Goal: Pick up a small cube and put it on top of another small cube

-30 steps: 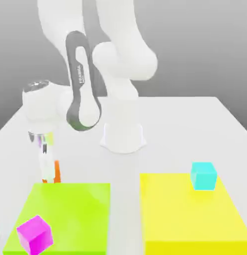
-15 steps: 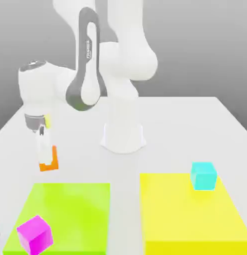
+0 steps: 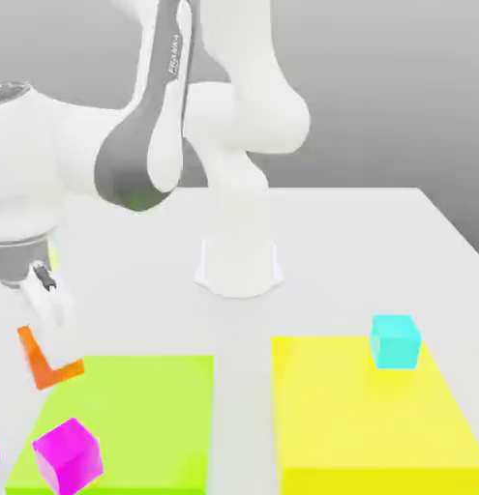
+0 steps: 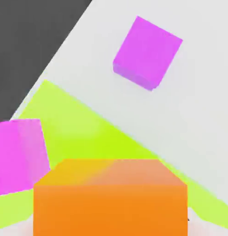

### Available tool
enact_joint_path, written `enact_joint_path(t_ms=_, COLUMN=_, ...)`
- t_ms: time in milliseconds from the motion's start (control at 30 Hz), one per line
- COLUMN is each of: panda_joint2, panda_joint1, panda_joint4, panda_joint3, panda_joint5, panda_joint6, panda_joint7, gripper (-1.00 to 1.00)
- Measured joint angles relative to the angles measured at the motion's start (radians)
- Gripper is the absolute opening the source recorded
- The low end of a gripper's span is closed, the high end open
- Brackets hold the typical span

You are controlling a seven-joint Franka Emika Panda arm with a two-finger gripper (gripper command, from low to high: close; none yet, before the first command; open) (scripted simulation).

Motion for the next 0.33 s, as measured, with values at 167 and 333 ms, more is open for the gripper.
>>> enact_joint_path(t_ms=167, panda_joint2=0.099, panda_joint1=0.041, panda_joint4=0.109, panda_joint3=0.023, panda_joint5=-0.023, panda_joint6=-0.010, panda_joint7=0.012, gripper=-1.00)
enact_joint_path(t_ms=333, panda_joint2=0.156, panda_joint1=0.046, panda_joint4=0.104, panda_joint3=0.020, panda_joint5=-0.032, panda_joint6=0.051, panda_joint7=0.018, gripper=1.00)
